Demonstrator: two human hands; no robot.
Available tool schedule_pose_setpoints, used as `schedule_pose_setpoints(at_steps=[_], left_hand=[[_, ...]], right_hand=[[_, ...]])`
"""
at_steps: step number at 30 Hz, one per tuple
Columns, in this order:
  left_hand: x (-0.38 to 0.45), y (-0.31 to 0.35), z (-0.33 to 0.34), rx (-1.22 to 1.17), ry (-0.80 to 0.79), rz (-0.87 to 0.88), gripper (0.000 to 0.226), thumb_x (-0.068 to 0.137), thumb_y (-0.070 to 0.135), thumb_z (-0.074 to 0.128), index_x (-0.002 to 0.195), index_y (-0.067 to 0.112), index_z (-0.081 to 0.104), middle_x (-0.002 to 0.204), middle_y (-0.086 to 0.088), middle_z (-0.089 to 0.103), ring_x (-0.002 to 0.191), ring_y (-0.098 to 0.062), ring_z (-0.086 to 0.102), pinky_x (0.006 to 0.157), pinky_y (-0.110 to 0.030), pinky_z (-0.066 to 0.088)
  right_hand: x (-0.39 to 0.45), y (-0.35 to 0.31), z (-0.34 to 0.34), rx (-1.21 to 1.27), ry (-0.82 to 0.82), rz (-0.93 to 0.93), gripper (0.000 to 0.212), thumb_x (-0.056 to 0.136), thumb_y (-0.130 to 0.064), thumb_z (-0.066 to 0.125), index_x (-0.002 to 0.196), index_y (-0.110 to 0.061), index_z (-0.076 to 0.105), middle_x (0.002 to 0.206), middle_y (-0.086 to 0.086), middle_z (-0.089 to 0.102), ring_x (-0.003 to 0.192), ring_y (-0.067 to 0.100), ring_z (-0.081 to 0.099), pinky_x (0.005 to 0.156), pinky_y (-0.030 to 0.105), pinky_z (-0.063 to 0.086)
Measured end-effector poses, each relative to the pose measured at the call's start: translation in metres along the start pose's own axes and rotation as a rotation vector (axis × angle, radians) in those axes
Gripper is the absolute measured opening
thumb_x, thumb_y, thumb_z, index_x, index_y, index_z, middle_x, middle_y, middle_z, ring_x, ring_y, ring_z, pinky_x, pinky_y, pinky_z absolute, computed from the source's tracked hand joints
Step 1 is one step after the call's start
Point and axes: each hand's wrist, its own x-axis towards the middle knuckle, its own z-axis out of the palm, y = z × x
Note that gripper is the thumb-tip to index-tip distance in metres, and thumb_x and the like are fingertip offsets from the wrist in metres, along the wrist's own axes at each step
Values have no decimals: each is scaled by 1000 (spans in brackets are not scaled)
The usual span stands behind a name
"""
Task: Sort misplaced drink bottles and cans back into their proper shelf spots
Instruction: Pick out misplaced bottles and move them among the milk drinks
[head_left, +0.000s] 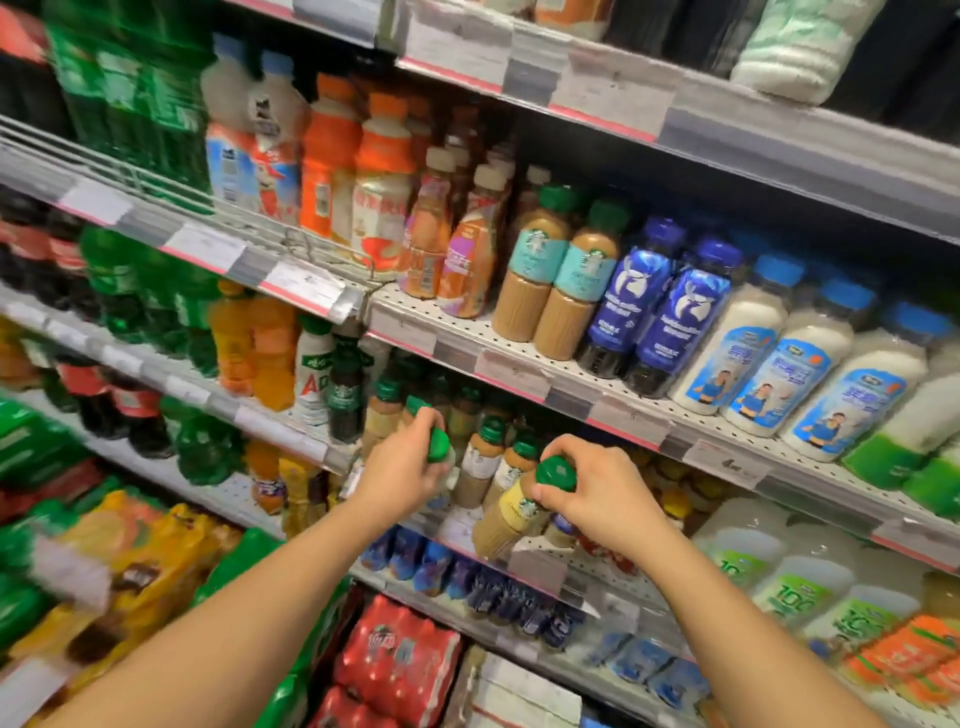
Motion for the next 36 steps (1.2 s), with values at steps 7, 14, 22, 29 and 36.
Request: schedule_pose_setpoints(at_steps=[7, 14, 22, 29, 36], left_hand=[[-45, -25, -28, -118, 66, -123, 47, 85, 32, 77, 107, 35, 36, 89, 0, 66, 79, -26, 64, 67, -39, 51], [-80, -37, -72, -153, 148, -153, 45, 84, 32, 78, 106, 36, 39, 87, 4, 66, 75, -20, 63, 66, -41, 51], [-118, -37, -103, -167, 164, -147, 41, 86, 24, 78, 107, 30, 43, 86, 7, 67, 69, -7, 61, 59, -27, 46], [-139, -33, -113, -116, 159, -147, 42, 87, 26, 77, 108, 31, 41, 84, 7, 67, 66, -5, 60, 53, -20, 41], [-150, -23, -118, -96, 148, -128, 40, 89, 25, 76, 109, 30, 41, 83, 10, 66, 71, 5, 61, 57, -16, 44]], right_hand=[[22, -22, 31, -15, -4, -32, 37, 80, -55, 73, 109, -35, 64, 101, -4, 74, 93, 22, 68, 80, 41, 56], [51, -48, 54, -7, 17, -93, 42, 87, -39, 78, 123, -23, 63, 108, 6, 74, 100, 30, 68, 80, 37, 51], [89, -68, 71, -125, 10, -94, 39, 92, -30, 74, 125, -18, 58, 113, 10, 70, 104, 33, 66, 84, 42, 56], [111, -71, 88, -154, -49, -40, 30, 95, -23, 72, 122, -18, 60, 113, 7, 67, 102, 27, 66, 84, 41, 60], [126, -69, 97, -136, -35, 20, 36, 97, -18, 68, 131, -11, 60, 124, 14, 66, 113, 34, 64, 92, 42, 58]])
